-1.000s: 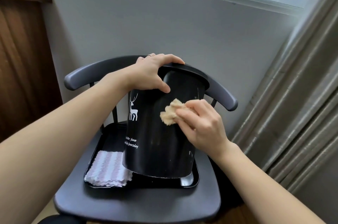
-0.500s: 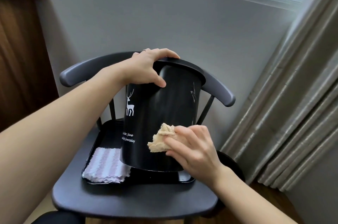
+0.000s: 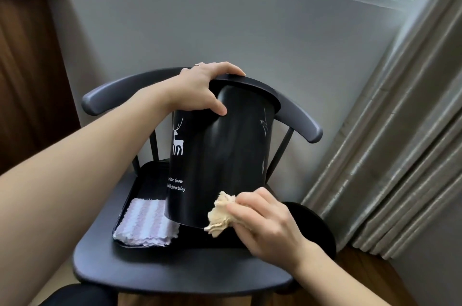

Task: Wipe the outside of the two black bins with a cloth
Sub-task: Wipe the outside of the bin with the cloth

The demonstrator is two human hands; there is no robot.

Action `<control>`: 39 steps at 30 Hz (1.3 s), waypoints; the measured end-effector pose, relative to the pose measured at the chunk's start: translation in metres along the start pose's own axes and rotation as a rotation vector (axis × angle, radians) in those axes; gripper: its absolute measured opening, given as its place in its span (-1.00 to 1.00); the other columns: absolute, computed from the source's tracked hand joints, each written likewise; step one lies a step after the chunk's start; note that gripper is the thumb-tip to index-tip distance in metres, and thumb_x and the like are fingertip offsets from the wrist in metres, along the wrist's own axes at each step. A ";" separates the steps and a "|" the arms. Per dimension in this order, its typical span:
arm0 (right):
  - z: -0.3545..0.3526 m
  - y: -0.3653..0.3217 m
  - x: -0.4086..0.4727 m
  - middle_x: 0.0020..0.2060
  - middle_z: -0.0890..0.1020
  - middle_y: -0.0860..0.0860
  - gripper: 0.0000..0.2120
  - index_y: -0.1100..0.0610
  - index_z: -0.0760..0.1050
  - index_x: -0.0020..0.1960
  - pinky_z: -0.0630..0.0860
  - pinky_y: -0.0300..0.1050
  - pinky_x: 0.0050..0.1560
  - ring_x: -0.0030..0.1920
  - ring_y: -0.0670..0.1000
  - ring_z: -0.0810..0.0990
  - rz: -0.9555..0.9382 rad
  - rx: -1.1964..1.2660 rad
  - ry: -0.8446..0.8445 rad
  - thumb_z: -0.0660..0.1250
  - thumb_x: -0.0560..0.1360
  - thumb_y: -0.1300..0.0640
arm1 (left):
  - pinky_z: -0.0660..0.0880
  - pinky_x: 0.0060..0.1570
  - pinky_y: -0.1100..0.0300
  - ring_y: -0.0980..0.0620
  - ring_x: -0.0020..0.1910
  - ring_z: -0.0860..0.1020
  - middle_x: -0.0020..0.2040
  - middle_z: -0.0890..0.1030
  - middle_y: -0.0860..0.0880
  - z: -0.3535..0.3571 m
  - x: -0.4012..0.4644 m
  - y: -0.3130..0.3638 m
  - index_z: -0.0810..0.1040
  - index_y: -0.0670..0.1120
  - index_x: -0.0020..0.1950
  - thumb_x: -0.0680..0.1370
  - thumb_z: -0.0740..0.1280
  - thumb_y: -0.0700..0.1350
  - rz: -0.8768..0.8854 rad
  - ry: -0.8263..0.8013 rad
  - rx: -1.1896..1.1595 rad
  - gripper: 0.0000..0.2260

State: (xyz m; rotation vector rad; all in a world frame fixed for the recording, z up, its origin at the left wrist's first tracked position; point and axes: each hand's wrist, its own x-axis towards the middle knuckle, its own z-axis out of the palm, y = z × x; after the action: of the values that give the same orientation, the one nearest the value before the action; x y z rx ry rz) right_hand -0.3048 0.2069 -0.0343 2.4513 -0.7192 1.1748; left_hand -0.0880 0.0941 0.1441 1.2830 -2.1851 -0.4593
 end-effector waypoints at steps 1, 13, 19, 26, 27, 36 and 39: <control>-0.002 0.003 0.002 -0.09 0.62 0.13 -0.85 0.28 0.64 0.04 0.53 -0.03 -0.13 -0.22 0.16 0.52 0.010 -0.013 0.001 0.42 0.47 0.35 | 0.27 0.47 -0.06 -0.08 0.42 0.30 0.26 0.38 0.16 0.000 0.000 0.000 0.39 0.47 0.32 0.41 0.54 -0.13 -0.004 -0.001 -0.001 -0.33; -0.010 0.006 0.015 -0.17 0.60 0.06 -0.78 0.22 0.66 -0.08 0.57 0.02 -0.18 -0.20 0.08 0.60 0.462 0.005 0.249 0.36 0.56 0.08 | 0.35 0.37 -0.09 -0.15 0.35 0.31 0.22 0.38 0.08 0.005 0.002 0.009 0.38 0.52 0.25 0.39 0.54 -0.11 -0.023 -0.012 0.010 -0.33; -0.013 0.007 0.022 -0.24 0.62 -0.13 -0.81 -0.04 0.46 -0.03 0.56 -0.02 -0.19 -0.22 -0.04 0.61 0.767 0.178 0.307 0.35 0.57 0.26 | 0.34 0.40 -0.12 -0.14 0.38 0.31 0.26 0.38 0.06 0.004 0.001 0.009 0.38 0.53 0.25 0.39 0.55 -0.11 -0.038 -0.007 0.013 -0.32; -0.007 0.004 0.011 -0.09 0.62 -0.05 -0.90 0.11 0.64 -0.03 0.56 -0.11 -0.01 -0.05 -0.03 0.62 0.685 0.249 0.298 0.41 0.51 0.10 | 0.35 0.40 -0.14 -0.14 0.37 0.32 0.28 0.40 0.04 0.006 -0.001 0.014 0.39 0.53 0.23 0.38 0.54 -0.12 -0.007 -0.028 0.018 -0.33; -0.006 0.002 0.007 -0.06 0.60 -0.04 -0.85 0.09 0.64 0.01 0.55 -0.15 0.01 -0.03 -0.03 0.61 0.669 0.238 0.282 0.42 0.49 0.05 | 0.36 0.39 -0.15 -0.14 0.37 0.32 0.29 0.41 0.03 0.006 -0.001 0.015 0.39 0.53 0.23 0.38 0.54 -0.13 -0.004 -0.036 0.020 -0.33; -0.004 0.002 -0.003 -0.07 0.58 0.05 -0.80 0.11 0.64 0.15 0.57 -0.06 -0.11 -0.10 0.03 0.60 0.446 0.129 0.207 0.44 0.53 0.16 | 0.23 0.22 0.01 -0.06 0.23 0.34 0.09 0.45 0.05 0.021 0.011 0.029 0.31 0.10 0.38 0.42 0.47 -0.04 0.071 0.056 0.321 -0.42; -0.006 -0.002 -0.006 -0.09 0.58 0.09 -0.87 0.16 0.68 0.07 0.57 -0.06 -0.15 -0.13 0.06 0.60 0.387 0.064 0.172 0.44 0.54 0.16 | 0.20 0.33 -0.07 -0.05 0.34 0.31 0.15 0.41 0.07 0.024 0.014 0.028 0.33 0.25 0.45 0.38 0.55 0.17 0.081 0.060 0.372 -0.31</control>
State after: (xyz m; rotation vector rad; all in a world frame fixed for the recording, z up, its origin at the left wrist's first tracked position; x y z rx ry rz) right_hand -0.3104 0.2133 -0.0351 2.2845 -1.1534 1.5466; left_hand -0.1273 0.0961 0.1451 1.3665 -2.3330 0.0225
